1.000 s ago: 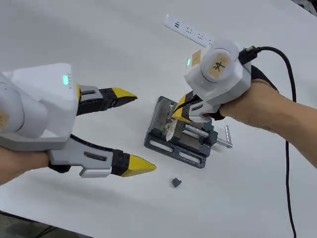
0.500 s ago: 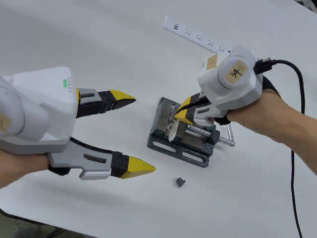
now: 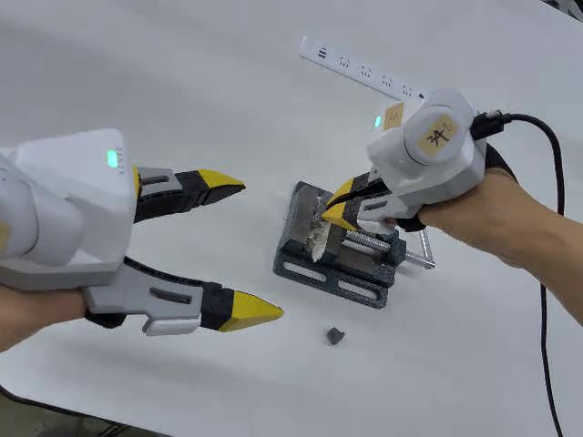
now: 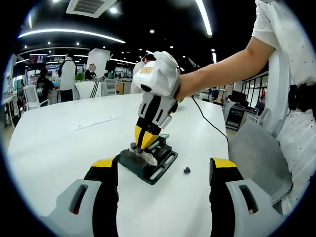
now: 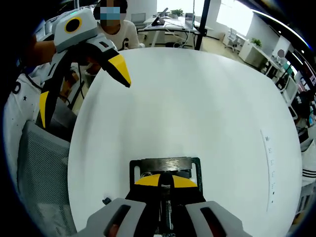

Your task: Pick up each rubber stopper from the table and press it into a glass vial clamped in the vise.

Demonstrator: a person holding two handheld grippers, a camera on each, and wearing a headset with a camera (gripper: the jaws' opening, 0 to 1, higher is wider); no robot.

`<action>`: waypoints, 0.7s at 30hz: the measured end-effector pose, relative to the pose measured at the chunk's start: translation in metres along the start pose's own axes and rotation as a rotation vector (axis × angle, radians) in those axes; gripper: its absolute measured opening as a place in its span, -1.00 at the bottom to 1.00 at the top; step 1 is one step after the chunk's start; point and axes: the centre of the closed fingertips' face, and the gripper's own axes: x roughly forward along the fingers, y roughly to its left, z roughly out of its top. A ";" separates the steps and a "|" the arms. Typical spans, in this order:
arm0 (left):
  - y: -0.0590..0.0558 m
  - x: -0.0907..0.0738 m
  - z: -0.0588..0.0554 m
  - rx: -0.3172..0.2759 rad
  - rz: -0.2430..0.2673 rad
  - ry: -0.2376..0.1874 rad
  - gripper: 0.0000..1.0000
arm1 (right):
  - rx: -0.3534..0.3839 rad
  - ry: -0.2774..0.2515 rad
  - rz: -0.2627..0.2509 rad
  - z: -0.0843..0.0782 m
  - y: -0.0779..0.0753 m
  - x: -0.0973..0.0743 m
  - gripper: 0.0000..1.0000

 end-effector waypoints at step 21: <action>-0.008 -0.004 0.001 0.034 -0.017 0.040 0.49 | 0.074 -0.120 -0.059 -0.003 0.010 -0.036 -0.57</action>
